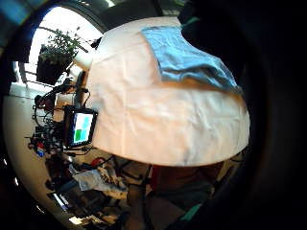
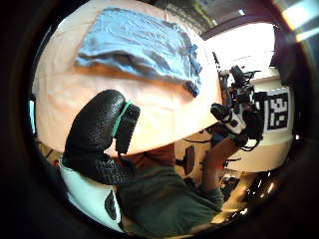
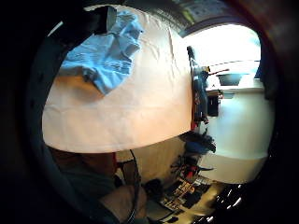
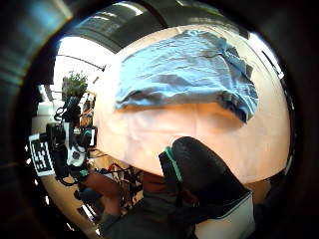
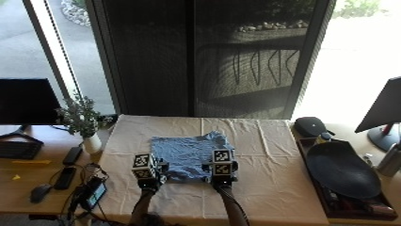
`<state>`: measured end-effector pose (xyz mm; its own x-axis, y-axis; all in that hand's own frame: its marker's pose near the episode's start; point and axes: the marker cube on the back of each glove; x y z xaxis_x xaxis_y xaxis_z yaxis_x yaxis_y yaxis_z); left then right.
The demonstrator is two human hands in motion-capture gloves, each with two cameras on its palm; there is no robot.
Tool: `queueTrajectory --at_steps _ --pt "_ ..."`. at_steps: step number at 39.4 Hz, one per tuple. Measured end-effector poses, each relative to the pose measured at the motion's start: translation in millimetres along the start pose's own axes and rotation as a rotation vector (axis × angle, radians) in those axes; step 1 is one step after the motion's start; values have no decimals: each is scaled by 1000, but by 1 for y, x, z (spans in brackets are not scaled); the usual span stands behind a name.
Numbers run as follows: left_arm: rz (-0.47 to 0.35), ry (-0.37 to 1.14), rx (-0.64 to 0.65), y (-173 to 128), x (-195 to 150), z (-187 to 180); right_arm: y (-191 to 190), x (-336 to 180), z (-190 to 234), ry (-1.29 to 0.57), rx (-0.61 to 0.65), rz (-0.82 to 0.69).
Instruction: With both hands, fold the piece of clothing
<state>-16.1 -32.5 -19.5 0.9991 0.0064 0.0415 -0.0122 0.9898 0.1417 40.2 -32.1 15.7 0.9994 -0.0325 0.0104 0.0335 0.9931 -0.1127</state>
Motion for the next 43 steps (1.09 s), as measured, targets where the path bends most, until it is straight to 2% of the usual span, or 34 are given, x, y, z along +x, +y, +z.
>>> queueTrajectory --at_steps 1,3,8,14,21,26,29,30,32,35,39,41,43 --pt "-2 41 -68 3 3 8 -4 6 3 -5 -2 10" --pt "-7 66 -123 -1 2 20 -12 16 8 -18 -3 24" --pt "-21 23 -171 -27 -4 56 -29 41 24 -55 -10 61" --pt "5 -14 -239 -39 2 86 -47 61 53 -60 -34 109" --pt "-8 -123 -295 -25 15 74 -30 51 46 -28 -49 91" --pt "-8 -182 -308 -27 22 89 -33 35 63 -7 -124 28" --pt "-26 -204 -363 -18 27 94 -33 25 72 16 -173 -4" --pt "-20 -196 -347 -17 29 96 -34 23 74 21 -174 -9" --pt "19 -200 -222 -26 30 99 -38 19 76 30 -139 -16" --pt "79 -301 12 -41 25 99 -40 18 76 85 -70 -14" --pt "129 -415 180 -47 27 97 -36 18 71 180 -21 -9" --pt "151 -416 210 -52 30 110 -36 19 68 212 5 -10" --pt "159 -410 162 -51 28 125 -37 21 68 246 2 -11"
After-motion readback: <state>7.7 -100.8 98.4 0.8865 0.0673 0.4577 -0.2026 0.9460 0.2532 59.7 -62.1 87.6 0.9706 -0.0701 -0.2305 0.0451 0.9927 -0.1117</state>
